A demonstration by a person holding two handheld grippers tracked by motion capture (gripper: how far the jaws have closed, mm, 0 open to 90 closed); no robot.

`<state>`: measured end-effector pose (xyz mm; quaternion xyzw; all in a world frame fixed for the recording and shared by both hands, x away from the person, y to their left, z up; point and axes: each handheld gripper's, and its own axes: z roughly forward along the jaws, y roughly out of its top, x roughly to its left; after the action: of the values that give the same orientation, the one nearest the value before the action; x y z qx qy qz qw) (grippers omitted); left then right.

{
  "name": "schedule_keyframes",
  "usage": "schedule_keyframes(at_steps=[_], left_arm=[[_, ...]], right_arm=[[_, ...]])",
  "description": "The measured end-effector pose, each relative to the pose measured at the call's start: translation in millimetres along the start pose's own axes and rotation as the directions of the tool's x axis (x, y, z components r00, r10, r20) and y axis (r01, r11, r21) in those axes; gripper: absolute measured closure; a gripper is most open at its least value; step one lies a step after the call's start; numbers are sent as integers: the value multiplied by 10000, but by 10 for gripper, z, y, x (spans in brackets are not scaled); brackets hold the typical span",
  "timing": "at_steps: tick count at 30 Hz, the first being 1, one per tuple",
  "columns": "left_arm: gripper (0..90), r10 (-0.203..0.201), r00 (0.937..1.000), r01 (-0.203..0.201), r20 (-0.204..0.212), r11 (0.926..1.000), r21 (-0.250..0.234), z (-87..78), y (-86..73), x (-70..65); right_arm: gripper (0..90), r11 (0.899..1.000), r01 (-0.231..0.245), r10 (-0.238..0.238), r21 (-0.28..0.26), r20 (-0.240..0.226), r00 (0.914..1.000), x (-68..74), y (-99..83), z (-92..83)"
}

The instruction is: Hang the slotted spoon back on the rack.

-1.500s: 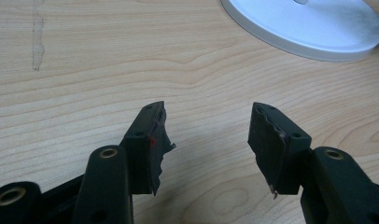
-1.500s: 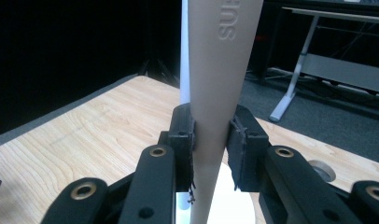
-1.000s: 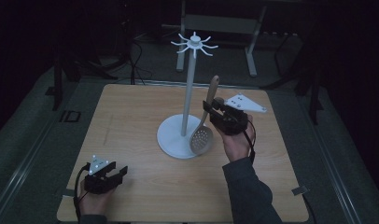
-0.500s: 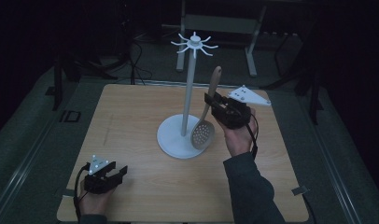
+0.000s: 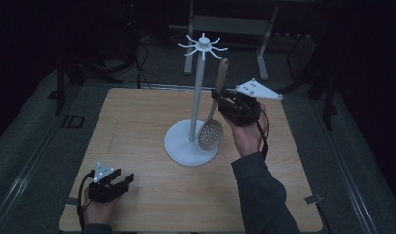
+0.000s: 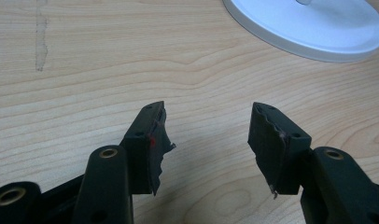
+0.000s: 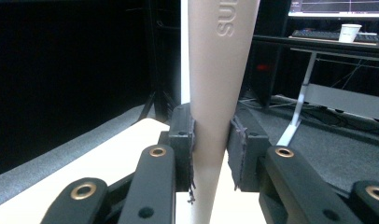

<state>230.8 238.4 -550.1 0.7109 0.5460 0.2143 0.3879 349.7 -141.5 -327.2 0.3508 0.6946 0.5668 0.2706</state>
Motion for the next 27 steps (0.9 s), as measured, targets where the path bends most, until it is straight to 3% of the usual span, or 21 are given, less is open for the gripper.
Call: schedule_keyframes(at_steps=[27], left_arm=[[466,27,10000,-27,31,10000,36,0,0,-2]], right_arm=[[731,9985,-39,47,547,-157,9999,-22,166,170]])
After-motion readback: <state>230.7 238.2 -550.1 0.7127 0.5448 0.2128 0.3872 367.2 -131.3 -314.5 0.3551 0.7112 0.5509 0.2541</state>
